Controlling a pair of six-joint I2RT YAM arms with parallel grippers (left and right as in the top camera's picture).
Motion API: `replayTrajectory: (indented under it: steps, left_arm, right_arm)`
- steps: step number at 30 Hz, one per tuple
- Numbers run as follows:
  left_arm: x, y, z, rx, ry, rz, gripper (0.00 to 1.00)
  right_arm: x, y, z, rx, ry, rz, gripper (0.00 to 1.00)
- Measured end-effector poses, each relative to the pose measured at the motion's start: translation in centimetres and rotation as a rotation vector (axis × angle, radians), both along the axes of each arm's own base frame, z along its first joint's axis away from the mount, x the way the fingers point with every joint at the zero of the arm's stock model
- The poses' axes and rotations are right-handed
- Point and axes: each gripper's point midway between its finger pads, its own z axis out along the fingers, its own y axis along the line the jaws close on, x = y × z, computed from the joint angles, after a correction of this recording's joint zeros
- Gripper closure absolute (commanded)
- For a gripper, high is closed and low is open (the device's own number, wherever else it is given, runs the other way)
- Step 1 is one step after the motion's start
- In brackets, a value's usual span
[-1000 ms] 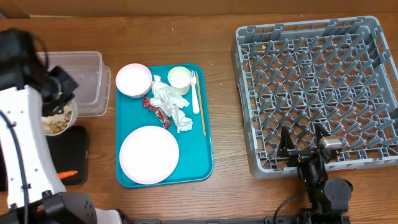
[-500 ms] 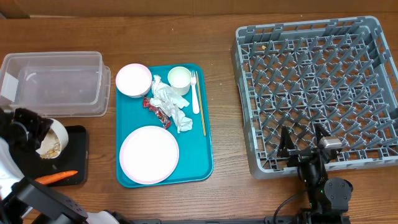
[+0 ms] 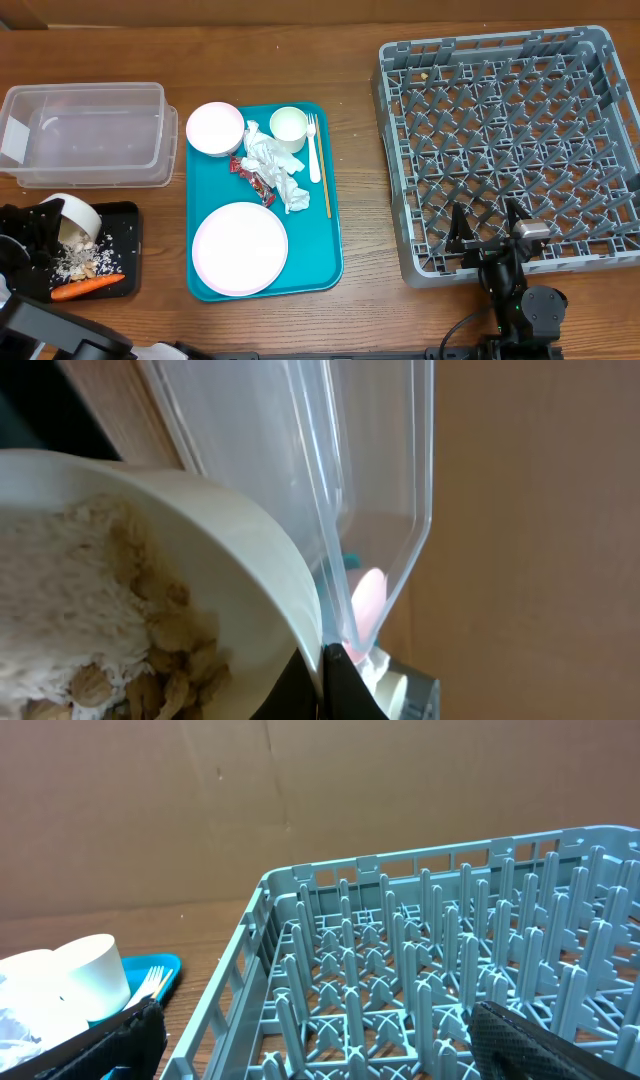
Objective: Sort waste into correct bins and load items into the dishwasher
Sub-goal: 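Tilt the cream bowl to pour rice onto the black tray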
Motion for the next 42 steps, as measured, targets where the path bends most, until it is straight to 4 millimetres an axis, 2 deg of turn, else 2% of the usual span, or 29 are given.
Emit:
replayTrajectory:
  steps: [6,9,12,19,21,37,42]
  left_arm:
    - [-0.2,-0.2,0.0,-0.034,0.001,0.011,0.96]
    - [-0.3,-1.2,0.9,-0.114,-0.05,-0.007,0.96]
    - [-0.2,-1.1,1.2,-0.11,-0.073,-0.009,0.96]
    - [-1.6,0.0,1.6,-0.142,-0.096,0.042,0.96]
    - [-1.9,-0.5,1.5,-0.182,-0.09,0.044,0.96]
    - [-1.2,-1.3,3.6,-0.186,-0.227,-0.027,0.96]
    - [-1.4,-1.1,3.3,-0.203,-0.207,-0.004,0.96]
  right_arm:
    - [0.0,0.0,0.0,0.0,0.0,0.0,0.0]
    - [0.0,0.0,0.0,0.0,0.0,0.0,0.0]
    - [0.0,0.0,0.0,0.0,0.0,0.0,0.0]
    - [0.0,0.0,0.0,0.0,0.0,0.0,0.0]
    - [0.0,0.0,0.0,0.0,0.0,0.0,0.0]
    - [0.0,0.0,0.0,0.0,0.0,0.0,0.0]
    - [0.0,0.0,0.0,0.0,0.0,0.0,0.0]
